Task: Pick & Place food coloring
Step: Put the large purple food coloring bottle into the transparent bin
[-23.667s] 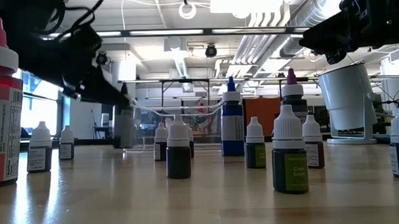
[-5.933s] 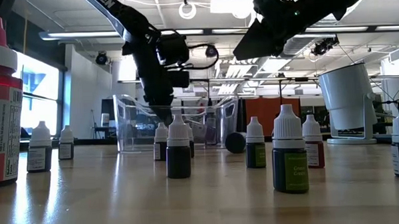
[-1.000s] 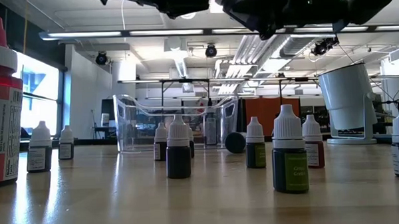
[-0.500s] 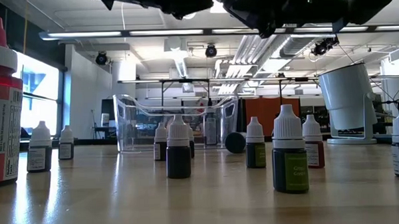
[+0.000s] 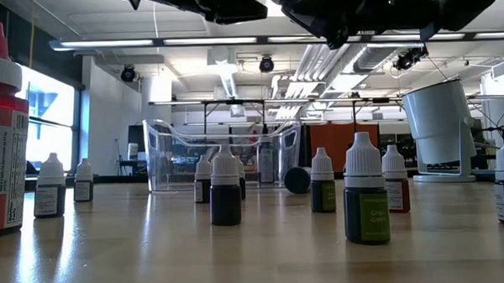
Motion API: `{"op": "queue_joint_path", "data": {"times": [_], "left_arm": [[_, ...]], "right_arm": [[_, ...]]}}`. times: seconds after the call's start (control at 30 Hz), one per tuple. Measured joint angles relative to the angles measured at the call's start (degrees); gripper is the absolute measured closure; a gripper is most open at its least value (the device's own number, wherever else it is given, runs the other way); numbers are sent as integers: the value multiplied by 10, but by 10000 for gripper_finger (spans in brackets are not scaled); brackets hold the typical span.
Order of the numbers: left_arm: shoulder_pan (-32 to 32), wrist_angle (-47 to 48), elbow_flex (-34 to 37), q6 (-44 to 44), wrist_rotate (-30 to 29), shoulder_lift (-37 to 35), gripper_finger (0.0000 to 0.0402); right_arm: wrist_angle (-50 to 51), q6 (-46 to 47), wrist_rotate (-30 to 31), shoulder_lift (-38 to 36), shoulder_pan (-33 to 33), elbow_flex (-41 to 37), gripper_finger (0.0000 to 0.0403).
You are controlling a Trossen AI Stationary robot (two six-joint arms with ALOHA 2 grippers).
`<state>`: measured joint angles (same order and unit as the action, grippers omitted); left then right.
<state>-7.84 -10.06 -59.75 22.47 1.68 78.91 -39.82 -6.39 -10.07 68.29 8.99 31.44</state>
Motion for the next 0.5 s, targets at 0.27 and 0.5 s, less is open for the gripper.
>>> {"op": "queue_joint_path", "data": {"times": [0.27,0.5], "left_arm": [[0,-5,0,-20,10,0,243],[0,-9,0,0,-18,0,230]], "right_arm": [[1,0,0,0,0,0,279],[1,0,0,0,0,0,279]]}}
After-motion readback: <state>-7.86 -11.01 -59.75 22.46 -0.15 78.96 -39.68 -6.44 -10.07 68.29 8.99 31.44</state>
